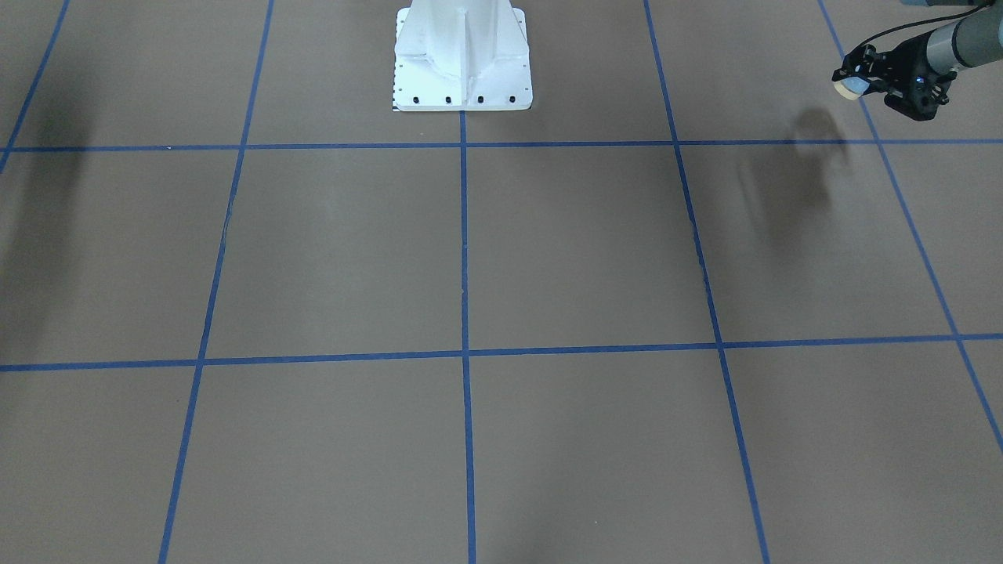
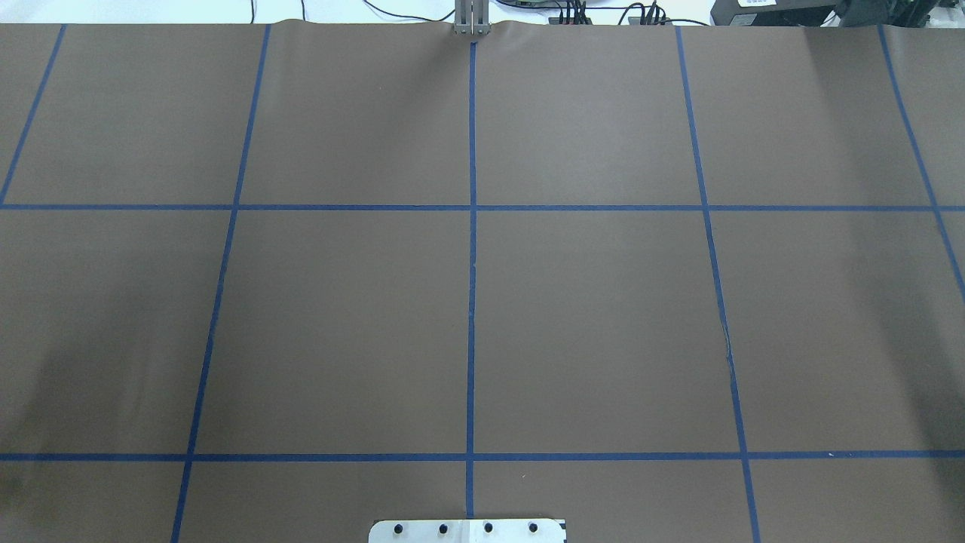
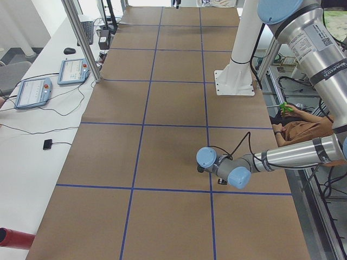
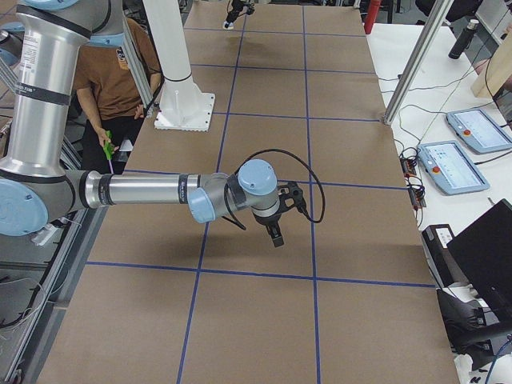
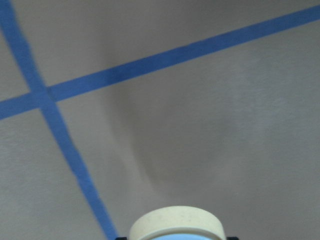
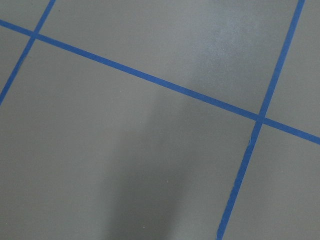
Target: Place and press bell with both arms
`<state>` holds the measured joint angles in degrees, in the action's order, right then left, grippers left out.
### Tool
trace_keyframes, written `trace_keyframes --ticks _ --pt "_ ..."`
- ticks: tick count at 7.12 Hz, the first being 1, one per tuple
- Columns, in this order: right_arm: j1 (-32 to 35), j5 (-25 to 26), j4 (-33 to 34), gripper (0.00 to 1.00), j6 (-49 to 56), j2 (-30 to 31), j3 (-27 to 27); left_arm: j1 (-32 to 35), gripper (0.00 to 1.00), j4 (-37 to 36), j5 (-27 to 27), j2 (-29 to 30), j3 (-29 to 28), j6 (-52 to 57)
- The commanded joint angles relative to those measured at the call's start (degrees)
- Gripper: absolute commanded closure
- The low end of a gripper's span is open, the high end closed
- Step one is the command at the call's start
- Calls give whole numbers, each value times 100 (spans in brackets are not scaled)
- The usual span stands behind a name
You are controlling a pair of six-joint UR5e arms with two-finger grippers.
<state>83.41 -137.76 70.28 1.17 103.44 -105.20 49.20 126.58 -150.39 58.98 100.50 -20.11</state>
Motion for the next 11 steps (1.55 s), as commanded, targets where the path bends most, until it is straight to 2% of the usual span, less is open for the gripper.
trace_keyframes --ticks 1,3,5,6,7,10,11 --pt "0 12 3 0 -3 -34 8 176 99 -1707 -17 1030 802 -19" --pt "0 21 29 0 -12 -34 8 396 99 -3351 27 2400 1060 -19" --pt "0 55 3 0 -3 -61 174 441 99 -5247 254 4226 912 -19" --pt "-9 82 3 0 -3 -139 210 407 99 -6127 456 5489 327 -28" --pt "-17 108 3 0 -12 -175 210 302 98 -6493 528 6572 -479 -167" --pt "-123 135 -14 0 -12 -184 201 -400 98 -6252 704 8659 -2676 -1098" --pt "-149 135 -14 0 -99 -184 201 -611 98 -5258 713 9014 -3528 -1718"
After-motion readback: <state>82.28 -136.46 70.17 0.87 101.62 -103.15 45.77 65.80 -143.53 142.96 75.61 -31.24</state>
